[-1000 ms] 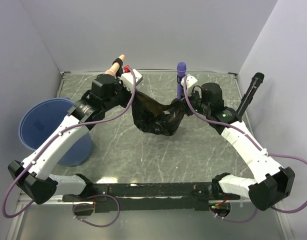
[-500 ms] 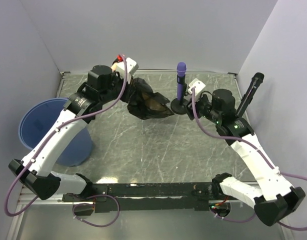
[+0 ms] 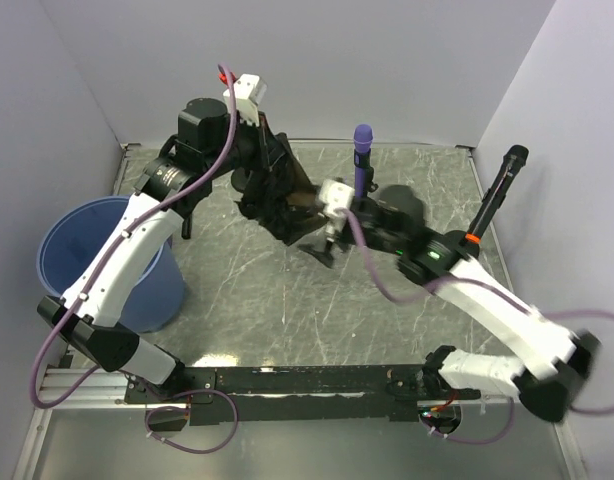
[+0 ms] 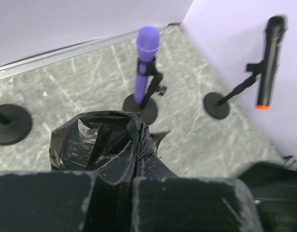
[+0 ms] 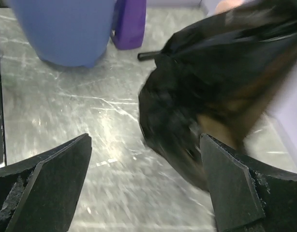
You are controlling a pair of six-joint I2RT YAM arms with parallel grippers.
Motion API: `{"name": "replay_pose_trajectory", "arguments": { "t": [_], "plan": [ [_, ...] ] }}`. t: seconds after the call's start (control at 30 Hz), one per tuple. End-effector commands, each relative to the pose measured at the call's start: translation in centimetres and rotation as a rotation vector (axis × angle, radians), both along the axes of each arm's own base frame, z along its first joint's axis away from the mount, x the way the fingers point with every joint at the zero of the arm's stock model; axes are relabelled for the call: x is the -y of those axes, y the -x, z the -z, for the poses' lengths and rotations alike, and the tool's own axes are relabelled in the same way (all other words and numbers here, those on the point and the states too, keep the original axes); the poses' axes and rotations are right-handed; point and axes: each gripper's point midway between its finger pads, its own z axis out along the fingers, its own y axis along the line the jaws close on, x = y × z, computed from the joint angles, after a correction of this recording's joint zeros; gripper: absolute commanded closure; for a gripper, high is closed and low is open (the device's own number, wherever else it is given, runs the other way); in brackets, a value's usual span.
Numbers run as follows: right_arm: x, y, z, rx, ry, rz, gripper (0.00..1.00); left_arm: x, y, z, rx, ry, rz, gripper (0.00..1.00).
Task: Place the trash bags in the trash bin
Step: Unfold the trash bag at the center of the board.
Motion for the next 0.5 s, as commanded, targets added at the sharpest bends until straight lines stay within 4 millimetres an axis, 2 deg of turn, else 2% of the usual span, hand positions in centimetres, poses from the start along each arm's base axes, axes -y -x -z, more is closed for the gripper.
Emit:
{"name": "replay_pose_trajectory", "arguments": {
  "t": [0.0, 0.07, 0.17, 0.3, 0.33, 0.37, 0.47],
  "plan": [
    [-3.7, -2.9, -1.0, -0.070, -0.093, 0.046, 0.01, 0.8, 1.1, -4.2, 0.034, 0.129, 0.042, 0.99],
    [-4.8, -4.2, -0.2, -0.089, -0.078, 0.074, 0.01, 0.8, 1.4, -4.6, 0.039, 0.142, 0.049, 0.99],
    [-5.2, -6.6, 0.5, -0.102, -0.082, 0.167, 0.01, 0.6, 1.7, -5.3, 0.046, 0.158, 0.053, 0.99],
    [-6.0, -8.4, 1.6, -0.128, -0.082, 0.218, 0.01, 0.3, 1.8, -6.0, 0.055, 0.181, 0.052, 0.99],
    [-6.1, -9.2, 0.8, -0.098, -0.102, 0.243, 0.04, 0.3, 1.9, -6.3, 0.058, 0.188, 0.056, 0.99],
    [-6.1, -10.0, 0.9, -0.094, -0.100, 0.272, 0.10, 0.2, 2.0, -6.4, 0.061, 0.192, 0.056, 0.99],
    [-5.4, -11.8, 0.7, -0.048, -0.075, 0.324, 0.34, -0.1, 2.0, -6.8, 0.072, 0.195, 0.048, 0.99]
  ]
}}
